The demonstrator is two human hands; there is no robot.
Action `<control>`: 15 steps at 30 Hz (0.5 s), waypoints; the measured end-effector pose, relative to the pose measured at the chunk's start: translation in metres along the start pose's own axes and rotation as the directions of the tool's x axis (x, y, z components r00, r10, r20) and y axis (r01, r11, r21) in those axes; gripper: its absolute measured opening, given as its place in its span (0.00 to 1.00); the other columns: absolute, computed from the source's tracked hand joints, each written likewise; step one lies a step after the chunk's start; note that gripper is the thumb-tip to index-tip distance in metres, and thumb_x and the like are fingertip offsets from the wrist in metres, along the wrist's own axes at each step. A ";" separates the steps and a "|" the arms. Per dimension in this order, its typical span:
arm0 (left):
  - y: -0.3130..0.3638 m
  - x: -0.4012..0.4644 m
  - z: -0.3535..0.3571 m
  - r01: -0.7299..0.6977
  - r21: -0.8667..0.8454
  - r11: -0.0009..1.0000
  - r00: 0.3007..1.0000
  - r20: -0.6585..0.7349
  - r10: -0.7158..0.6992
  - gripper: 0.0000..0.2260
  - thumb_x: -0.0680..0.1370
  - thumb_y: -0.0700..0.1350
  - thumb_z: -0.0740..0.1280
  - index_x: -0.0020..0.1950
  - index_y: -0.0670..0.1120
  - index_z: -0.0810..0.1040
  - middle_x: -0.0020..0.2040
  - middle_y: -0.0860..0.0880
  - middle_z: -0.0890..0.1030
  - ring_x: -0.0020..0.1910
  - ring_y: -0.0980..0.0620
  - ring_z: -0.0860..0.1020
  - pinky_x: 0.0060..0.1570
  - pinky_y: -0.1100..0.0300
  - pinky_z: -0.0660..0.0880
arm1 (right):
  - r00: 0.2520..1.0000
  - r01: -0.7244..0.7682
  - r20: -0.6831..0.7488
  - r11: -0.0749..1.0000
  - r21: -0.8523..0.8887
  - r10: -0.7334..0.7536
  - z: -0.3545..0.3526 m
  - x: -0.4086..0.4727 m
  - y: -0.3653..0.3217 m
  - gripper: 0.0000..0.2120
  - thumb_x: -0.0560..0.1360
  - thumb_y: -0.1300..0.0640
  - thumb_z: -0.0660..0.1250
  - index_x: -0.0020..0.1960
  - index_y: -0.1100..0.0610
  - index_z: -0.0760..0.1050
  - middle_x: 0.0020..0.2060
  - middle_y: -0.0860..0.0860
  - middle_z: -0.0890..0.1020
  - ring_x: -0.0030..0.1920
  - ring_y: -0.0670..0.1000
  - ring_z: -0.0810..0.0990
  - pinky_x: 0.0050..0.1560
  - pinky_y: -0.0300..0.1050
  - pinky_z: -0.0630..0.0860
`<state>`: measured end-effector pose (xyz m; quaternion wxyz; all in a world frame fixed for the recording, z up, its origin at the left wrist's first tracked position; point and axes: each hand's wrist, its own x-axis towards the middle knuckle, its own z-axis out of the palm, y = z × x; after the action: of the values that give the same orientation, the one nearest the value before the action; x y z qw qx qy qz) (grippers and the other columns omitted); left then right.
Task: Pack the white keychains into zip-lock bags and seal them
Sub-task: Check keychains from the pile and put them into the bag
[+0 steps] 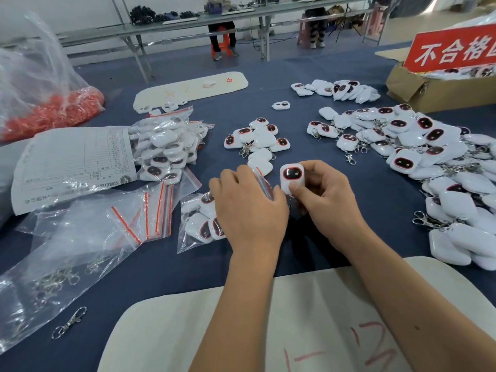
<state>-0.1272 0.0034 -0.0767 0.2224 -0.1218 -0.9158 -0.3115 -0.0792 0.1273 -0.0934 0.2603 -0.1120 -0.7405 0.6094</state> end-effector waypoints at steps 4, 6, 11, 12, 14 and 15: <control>0.001 0.000 0.000 0.011 0.072 0.997 1.000 0.009 -0.011 0.20 0.70 0.58 0.75 0.50 0.46 0.73 0.50 0.46 0.75 0.54 0.43 0.70 0.57 0.51 0.67 | 0.995 -0.062 -0.071 0.992 0.114 0.070 0.000 0.002 0.001 0.08 0.82 0.60 0.70 0.60 0.53 0.76 0.39 0.52 0.87 0.31 0.48 0.79 0.34 0.41 0.77; 0.000 0.001 -0.002 0.054 0.022 0.998 0.999 0.005 -0.054 0.13 0.73 0.50 0.73 0.48 0.44 0.74 0.51 0.45 0.75 0.54 0.43 0.70 0.56 0.50 0.69 | 0.994 -0.073 -0.077 0.989 0.131 0.083 0.000 0.002 0.000 0.08 0.82 0.59 0.69 0.60 0.53 0.74 0.41 0.51 0.88 0.34 0.48 0.81 0.35 0.40 0.78; -0.003 0.004 -0.005 0.125 -0.097 0.987 0.992 0.036 -0.122 0.07 0.77 0.41 0.65 0.42 0.41 0.80 0.51 0.44 0.76 0.53 0.44 0.70 0.54 0.54 0.68 | 1.000 -0.005 -0.022 0.994 0.106 0.008 0.002 0.000 -0.002 0.06 0.85 0.59 0.66 0.59 0.52 0.80 0.40 0.49 0.85 0.36 0.46 0.81 0.38 0.37 0.78; -0.003 0.004 -0.006 0.116 -0.130 0.985 0.993 0.028 -0.113 0.07 0.77 0.40 0.65 0.41 0.40 0.80 0.50 0.44 0.77 0.52 0.44 0.71 0.53 0.55 0.67 | 1.000 -0.005 -0.013 0.996 0.090 0.007 0.002 0.000 -0.002 0.06 0.85 0.60 0.66 0.58 0.51 0.79 0.39 0.51 0.84 0.34 0.47 0.80 0.36 0.38 0.77; -0.003 0.005 -0.009 0.092 -0.213 0.973 0.996 0.005 -0.093 0.07 0.77 0.38 0.66 0.39 0.41 0.79 0.48 0.44 0.77 0.50 0.43 0.73 0.51 0.55 0.67 | 1.000 0.003 0.013 0.999 0.051 -0.004 0.003 -0.001 -0.002 0.06 0.84 0.61 0.66 0.55 0.51 0.79 0.37 0.51 0.84 0.32 0.47 0.79 0.32 0.38 0.76; -0.003 0.006 -0.010 0.072 -0.255 0.964 0.997 -0.008 -0.077 0.07 0.77 0.37 0.66 0.38 0.41 0.78 0.47 0.44 0.77 0.48 0.42 0.74 0.50 0.53 0.68 | 0.999 0.015 0.034 0.999 0.034 -0.016 0.004 -0.002 -0.002 0.06 0.83 0.61 0.67 0.54 0.51 0.79 0.36 0.50 0.84 0.31 0.47 0.79 0.31 0.37 0.75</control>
<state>-0.1301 -0.0044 -0.0685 0.2012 -0.1120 -0.8701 -0.4358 -0.0798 0.1225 -0.0923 0.2543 -0.0914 -0.7352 0.6216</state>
